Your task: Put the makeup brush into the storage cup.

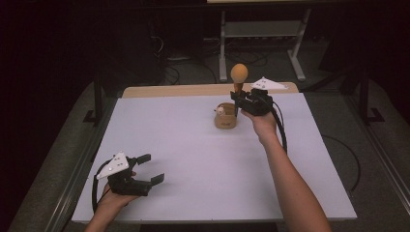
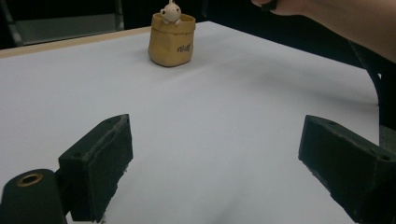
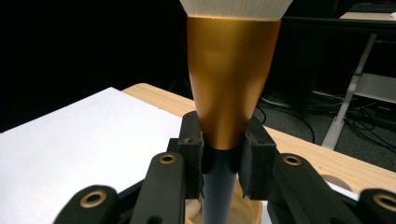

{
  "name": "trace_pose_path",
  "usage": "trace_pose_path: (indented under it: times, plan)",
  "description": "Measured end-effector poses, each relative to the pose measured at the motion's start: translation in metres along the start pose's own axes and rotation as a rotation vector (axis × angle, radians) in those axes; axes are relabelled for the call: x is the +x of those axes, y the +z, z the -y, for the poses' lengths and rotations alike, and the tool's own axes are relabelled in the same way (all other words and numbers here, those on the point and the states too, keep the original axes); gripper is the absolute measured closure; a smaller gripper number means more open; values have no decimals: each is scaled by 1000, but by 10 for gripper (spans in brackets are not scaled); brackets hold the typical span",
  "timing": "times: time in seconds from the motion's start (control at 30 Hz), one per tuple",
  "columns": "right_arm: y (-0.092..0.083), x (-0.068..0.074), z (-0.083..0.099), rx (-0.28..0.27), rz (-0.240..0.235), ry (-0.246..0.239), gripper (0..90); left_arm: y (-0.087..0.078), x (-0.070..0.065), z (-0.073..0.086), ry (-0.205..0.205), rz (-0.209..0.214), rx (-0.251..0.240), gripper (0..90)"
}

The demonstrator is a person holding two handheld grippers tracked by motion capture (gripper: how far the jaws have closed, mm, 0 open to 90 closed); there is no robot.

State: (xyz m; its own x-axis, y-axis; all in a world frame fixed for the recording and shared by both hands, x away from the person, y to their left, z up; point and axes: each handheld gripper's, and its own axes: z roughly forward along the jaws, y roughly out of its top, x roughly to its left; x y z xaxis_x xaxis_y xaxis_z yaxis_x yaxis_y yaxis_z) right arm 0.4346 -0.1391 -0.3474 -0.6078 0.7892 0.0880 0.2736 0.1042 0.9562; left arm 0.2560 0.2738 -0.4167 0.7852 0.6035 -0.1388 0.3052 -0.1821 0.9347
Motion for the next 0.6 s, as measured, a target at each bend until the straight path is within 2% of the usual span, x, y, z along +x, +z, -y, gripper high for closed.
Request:
trace_pose_path:
  times: [0.17,0.27,0.6]
  plan:
    - [6,-2,-3,-2,4,3,724,2,-1,1,4,-3,7,95]
    - [11,-3,-3,-1,8,3,723,3,-2,1,3,-21,14,98]
    - [27,-8,0,5,12,20,723,3,0,2,4,0,26,99]
